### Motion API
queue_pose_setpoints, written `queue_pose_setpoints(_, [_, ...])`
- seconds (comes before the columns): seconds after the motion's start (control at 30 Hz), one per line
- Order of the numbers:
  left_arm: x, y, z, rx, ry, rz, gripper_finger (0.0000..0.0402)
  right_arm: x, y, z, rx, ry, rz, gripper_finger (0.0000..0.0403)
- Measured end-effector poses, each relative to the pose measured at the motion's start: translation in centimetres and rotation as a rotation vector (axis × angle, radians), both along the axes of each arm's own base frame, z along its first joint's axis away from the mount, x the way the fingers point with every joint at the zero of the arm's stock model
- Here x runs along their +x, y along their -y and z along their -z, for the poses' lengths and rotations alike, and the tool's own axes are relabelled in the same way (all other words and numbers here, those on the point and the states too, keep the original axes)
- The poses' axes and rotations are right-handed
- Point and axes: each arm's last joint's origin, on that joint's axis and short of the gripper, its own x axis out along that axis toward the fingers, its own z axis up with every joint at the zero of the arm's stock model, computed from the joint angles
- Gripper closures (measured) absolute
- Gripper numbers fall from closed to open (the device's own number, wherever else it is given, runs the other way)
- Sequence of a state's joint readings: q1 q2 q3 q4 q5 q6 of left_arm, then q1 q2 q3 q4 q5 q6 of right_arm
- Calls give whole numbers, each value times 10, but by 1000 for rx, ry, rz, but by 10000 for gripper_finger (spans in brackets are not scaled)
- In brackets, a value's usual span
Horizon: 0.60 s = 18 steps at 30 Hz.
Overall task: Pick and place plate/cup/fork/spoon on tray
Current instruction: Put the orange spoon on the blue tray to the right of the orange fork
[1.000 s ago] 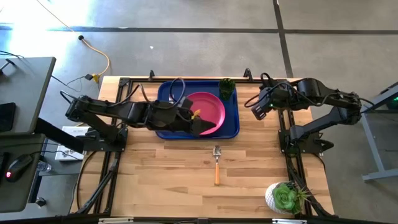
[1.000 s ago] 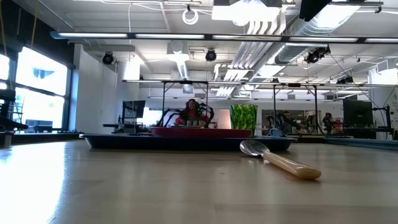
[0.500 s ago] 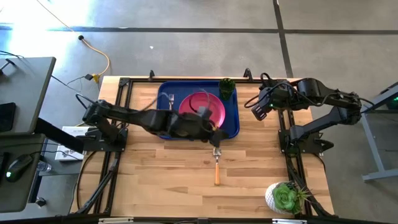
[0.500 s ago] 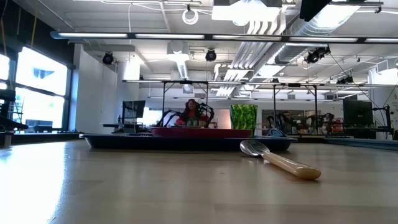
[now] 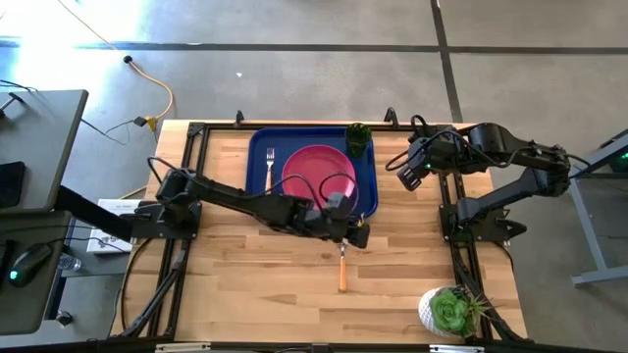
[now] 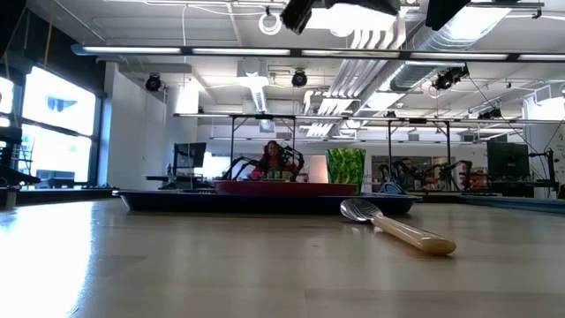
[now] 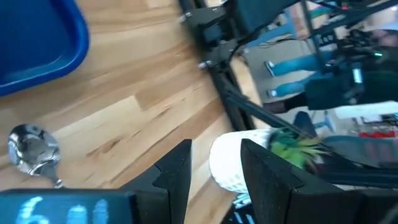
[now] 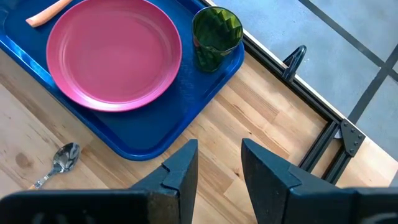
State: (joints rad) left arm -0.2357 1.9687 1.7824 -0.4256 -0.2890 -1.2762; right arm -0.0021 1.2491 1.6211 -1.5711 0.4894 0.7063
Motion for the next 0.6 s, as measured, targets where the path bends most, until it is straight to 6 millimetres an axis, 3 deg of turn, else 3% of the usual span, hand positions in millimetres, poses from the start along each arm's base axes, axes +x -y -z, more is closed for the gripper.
queue_pose_setpoints(0.4, [-7,17,50,-36,-287,-81,275,0,0,0,-1,0,0,288])
queue_pose_setpoints(0.6, [-3,24,69,-47,-341,-100,275,0,0,0,-1,1,0,288])
